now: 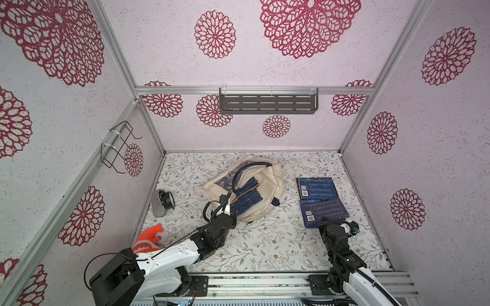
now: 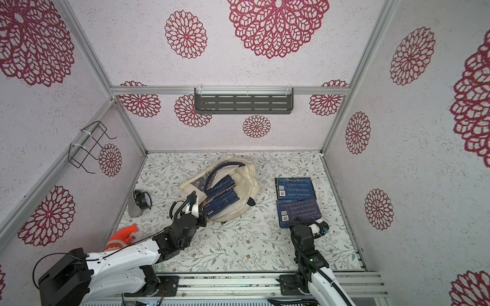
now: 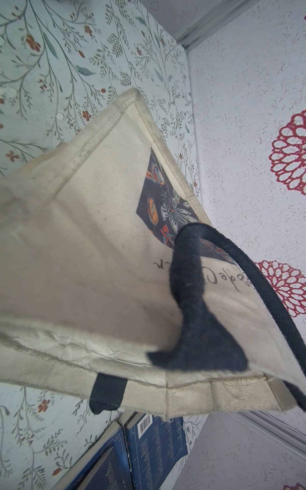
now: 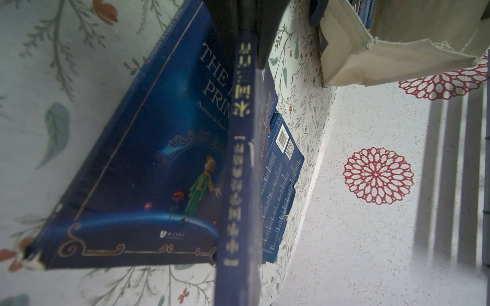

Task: Take out the books from the canvas bag
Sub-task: Place the book on the book.

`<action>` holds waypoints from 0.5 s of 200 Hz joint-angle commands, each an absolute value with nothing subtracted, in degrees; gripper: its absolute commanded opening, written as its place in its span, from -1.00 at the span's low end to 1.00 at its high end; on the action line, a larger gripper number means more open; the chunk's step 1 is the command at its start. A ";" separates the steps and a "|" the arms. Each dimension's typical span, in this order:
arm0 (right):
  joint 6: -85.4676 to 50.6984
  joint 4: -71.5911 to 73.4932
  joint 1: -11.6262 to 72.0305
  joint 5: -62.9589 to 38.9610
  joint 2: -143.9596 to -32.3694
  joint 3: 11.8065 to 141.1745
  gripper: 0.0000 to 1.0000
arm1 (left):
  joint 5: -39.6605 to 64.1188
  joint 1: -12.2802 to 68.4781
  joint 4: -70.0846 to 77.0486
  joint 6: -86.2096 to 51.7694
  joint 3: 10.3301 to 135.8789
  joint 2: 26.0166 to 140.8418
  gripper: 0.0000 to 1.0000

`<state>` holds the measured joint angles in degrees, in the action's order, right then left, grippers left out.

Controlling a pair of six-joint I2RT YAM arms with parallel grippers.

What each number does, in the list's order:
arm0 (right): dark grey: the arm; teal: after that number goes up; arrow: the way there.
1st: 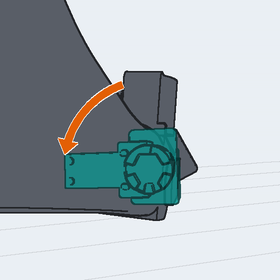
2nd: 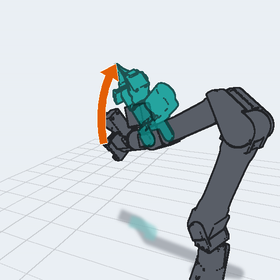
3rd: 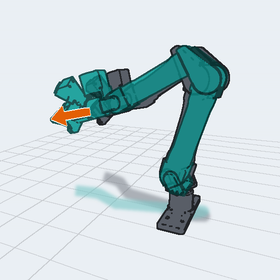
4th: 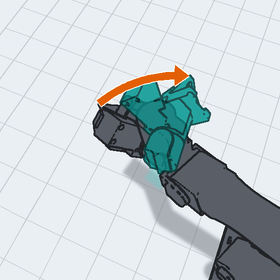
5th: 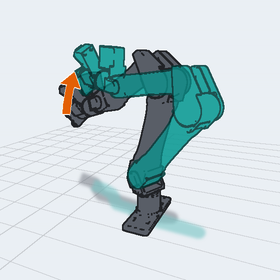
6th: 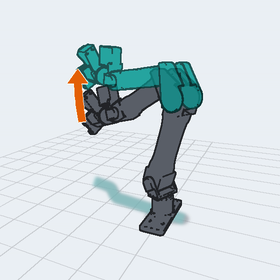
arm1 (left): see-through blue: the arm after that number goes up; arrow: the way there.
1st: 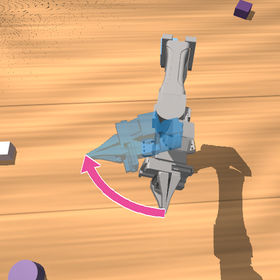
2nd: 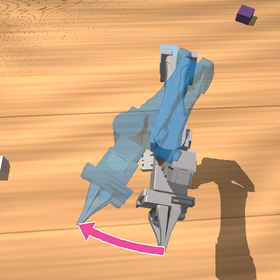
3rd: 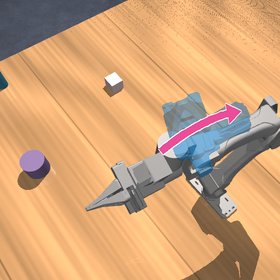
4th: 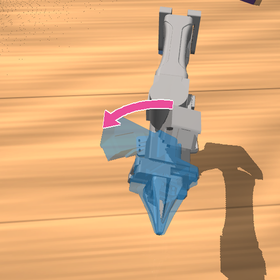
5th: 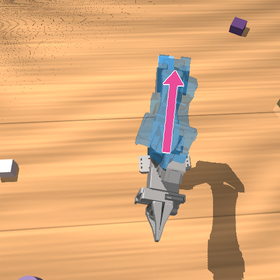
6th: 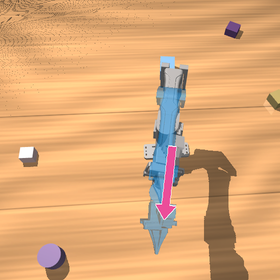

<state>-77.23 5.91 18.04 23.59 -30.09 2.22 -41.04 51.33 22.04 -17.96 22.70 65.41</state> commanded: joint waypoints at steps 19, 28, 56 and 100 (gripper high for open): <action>-81.18 11.37 15.03 18.96 -34.25 1.93 -1.00 | -41.31 52.08 24.68 -16.61 24.78 66.10 -1.00; -81.29 11.92 14.48 18.26 -35.22 1.93 -1.00 | -41.35 52.15 24.61 -16.51 24.87 66.14 -1.00; -81.93 12.47 12.35 15.63 -37.74 1.93 -0.89 | -41.41 52.35 24.61 -16.50 24.92 66.18 -1.00; -82.97 10.96 9.86 13.07 -38.37 1.76 -0.60 | -41.48 52.38 24.50 -16.35 25.14 66.71 -1.00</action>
